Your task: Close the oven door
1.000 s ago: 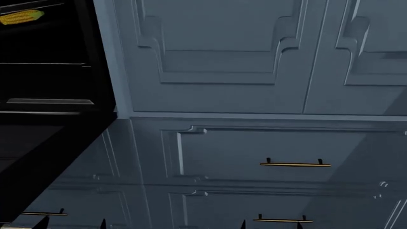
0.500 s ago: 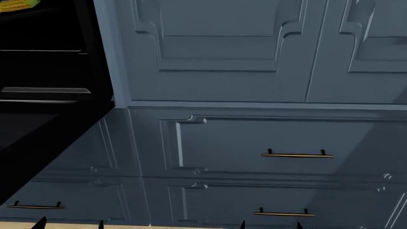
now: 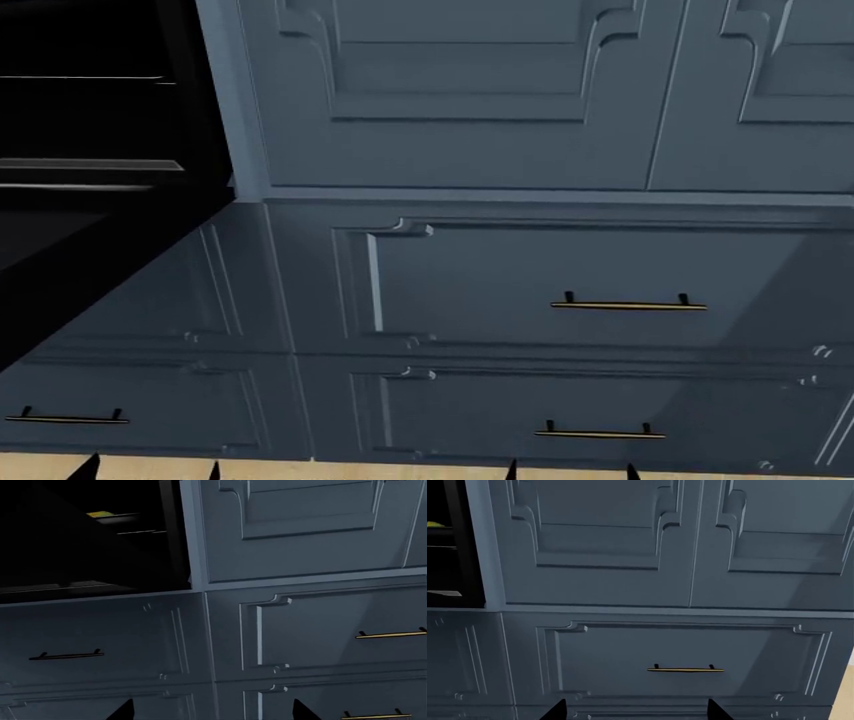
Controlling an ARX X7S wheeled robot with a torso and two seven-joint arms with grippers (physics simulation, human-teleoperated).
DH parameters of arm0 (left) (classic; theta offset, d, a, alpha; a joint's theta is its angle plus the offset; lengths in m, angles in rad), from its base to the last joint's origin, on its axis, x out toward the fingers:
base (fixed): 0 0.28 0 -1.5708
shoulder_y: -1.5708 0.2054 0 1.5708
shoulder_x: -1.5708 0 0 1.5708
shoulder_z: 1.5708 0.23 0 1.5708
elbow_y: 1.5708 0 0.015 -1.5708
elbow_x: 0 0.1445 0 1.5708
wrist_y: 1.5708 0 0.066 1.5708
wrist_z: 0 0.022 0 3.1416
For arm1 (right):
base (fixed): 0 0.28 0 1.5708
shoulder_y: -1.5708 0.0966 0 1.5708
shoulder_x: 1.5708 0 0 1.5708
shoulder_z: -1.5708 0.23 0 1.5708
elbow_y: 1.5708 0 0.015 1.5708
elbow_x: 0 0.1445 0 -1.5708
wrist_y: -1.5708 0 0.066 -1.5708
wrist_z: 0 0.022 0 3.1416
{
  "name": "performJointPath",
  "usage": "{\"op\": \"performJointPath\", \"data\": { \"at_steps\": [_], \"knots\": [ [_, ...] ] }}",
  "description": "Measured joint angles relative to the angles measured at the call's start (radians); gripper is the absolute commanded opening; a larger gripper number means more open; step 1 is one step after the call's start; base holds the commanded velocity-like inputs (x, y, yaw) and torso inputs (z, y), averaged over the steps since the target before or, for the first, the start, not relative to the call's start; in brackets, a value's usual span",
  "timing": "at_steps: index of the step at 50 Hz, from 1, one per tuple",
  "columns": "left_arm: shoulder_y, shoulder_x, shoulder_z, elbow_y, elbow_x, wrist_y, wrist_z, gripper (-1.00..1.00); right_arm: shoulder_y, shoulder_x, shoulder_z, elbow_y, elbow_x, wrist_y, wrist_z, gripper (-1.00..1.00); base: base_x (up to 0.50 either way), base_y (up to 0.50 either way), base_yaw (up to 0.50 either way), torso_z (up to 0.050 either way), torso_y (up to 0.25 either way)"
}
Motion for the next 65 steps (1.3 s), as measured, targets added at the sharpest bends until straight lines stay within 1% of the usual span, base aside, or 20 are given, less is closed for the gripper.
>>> {"op": "performJointPath", "data": {
  "at_steps": [56, 61, 65],
  "knots": [
    [-0.002, -0.038, 0.036, 0.006, -0.062, 0.001, -0.044, 1.0, 0.002, 0.044, -0.051, -0.006, 0.013, -0.003, 0.056, 1.0, 0.0, 0.0, 0.0, -0.05, 0.0],
    [0.0, -0.042, 0.038, 0.006, -0.07, 0.012, -0.042, 1.0, 0.005, 0.047, -0.056, -0.004, 0.01, 0.0, 0.062, 1.0, 0.0, 0.03, 0.0, 0.0, 0.0],
    [0.0, -0.041, 0.041, 0.006, -0.076, 0.018, -0.042, 1.0, 0.003, 0.052, -0.059, -0.006, 0.007, -0.004, 0.067, 1.0, 0.0, 0.4, 0.0, 0.0, 0.0]
  ]
}}
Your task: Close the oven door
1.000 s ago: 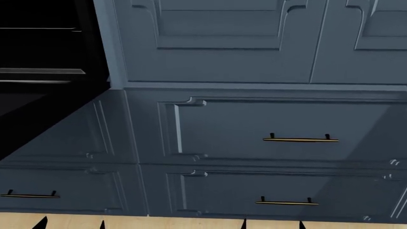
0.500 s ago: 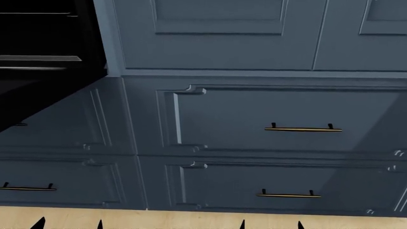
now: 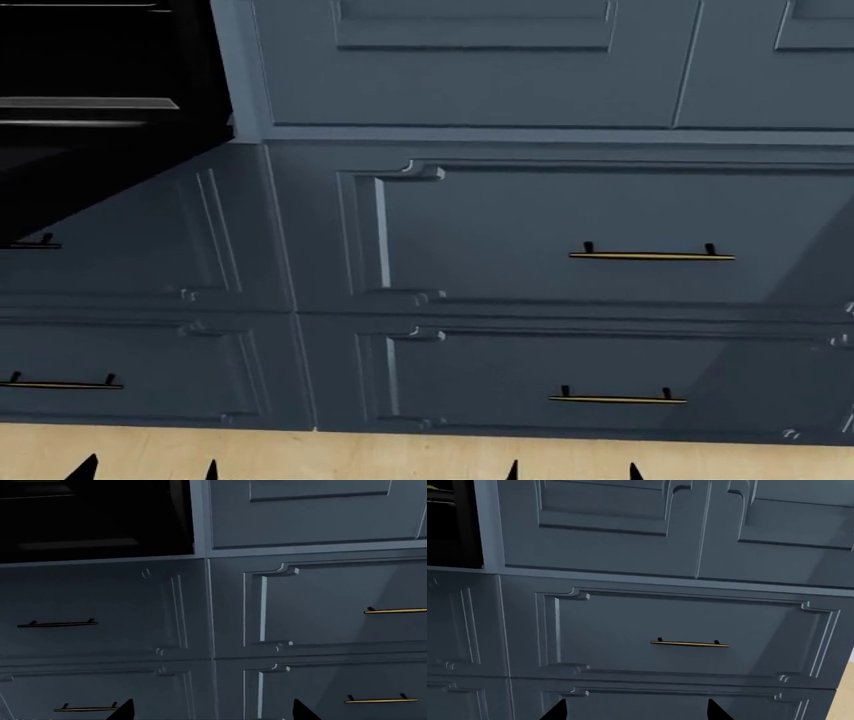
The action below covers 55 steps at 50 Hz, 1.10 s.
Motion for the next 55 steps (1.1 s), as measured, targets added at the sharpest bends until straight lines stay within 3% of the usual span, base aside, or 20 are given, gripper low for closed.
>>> {"op": "performJointPath", "data": {
  "at_steps": [55],
  "knots": [
    [-0.003, -0.026, 0.025, -0.003, -0.031, 0.019, -0.036, 1.0, 0.005, 0.027, -0.049, -0.003, -0.009, 0.002, 0.038, 1.0, 0.0, 0.5, 0.0, 0.0, 0.0]
  ]
}}
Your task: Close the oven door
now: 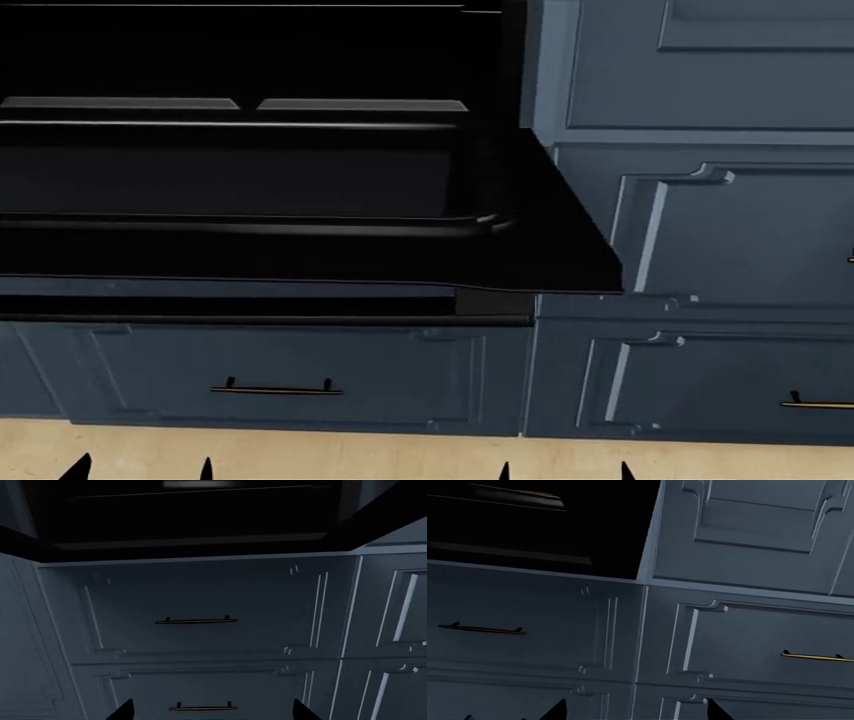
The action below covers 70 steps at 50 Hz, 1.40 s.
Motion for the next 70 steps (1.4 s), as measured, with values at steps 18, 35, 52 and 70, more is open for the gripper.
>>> {"op": "performJointPath", "data": {
  "at_steps": [18, 35, 52, 70],
  "knots": [
    [0.002, -0.009, 0.015, 0.003, -0.001, 0.008, -0.009, 1.0, -0.003, 0.008, -0.008, -0.004, 0.012, -0.006, 0.006, 1.0, 0.0, 0.46, 0.0, 0.0, 0.0],
    [-0.001, -0.016, 0.021, -0.003, -0.006, 0.013, -0.02, 1.0, -0.003, 0.013, -0.018, -0.001, 0.017, -0.015, 0.015, 1.0, 0.0, 0.37, 0.0, 0.0, 0.0],
    [0.001, -0.021, 0.03, 0.001, -0.012, 0.016, -0.029, 1.0, -0.005, 0.021, -0.019, -0.003, 0.031, -0.028, 0.027, 1.0, 0.1, 0.0, 0.0, 0.0, 0.0],
    [0.0, -0.027, 0.039, 0.0, -0.019, 0.022, -0.035, 1.0, -0.005, 0.032, -0.032, -0.006, 0.031, -0.031, 0.036, 1.0, 0.19, 0.0, 0.0, 0.0, 0.0]
  ]
}}
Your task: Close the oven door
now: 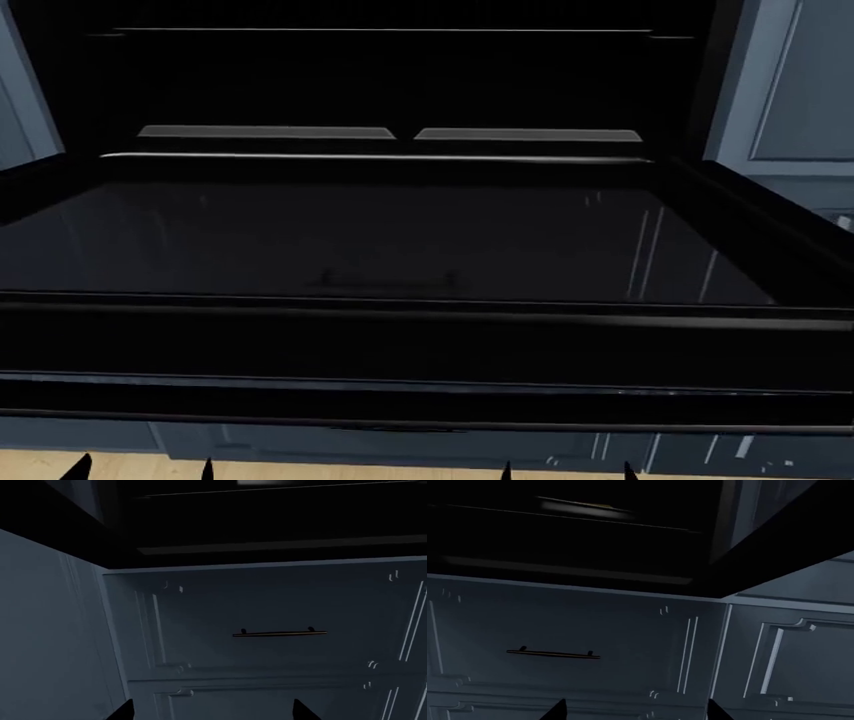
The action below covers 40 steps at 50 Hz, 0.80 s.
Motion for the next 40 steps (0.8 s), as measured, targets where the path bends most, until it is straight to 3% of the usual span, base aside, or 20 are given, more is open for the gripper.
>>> {"op": "performJointPath", "data": {
  "at_steps": [40],
  "knots": [
    [-0.003, -0.014, 0.017, 0.002, -0.013, 0.0, -0.018, 1.0, 0.007, 0.015, -0.02, 0.005, 0.013, 0.002, 0.015, 1.0, 0.24, 0.0, 0.0, 0.0, 0.0]
  ]
}}
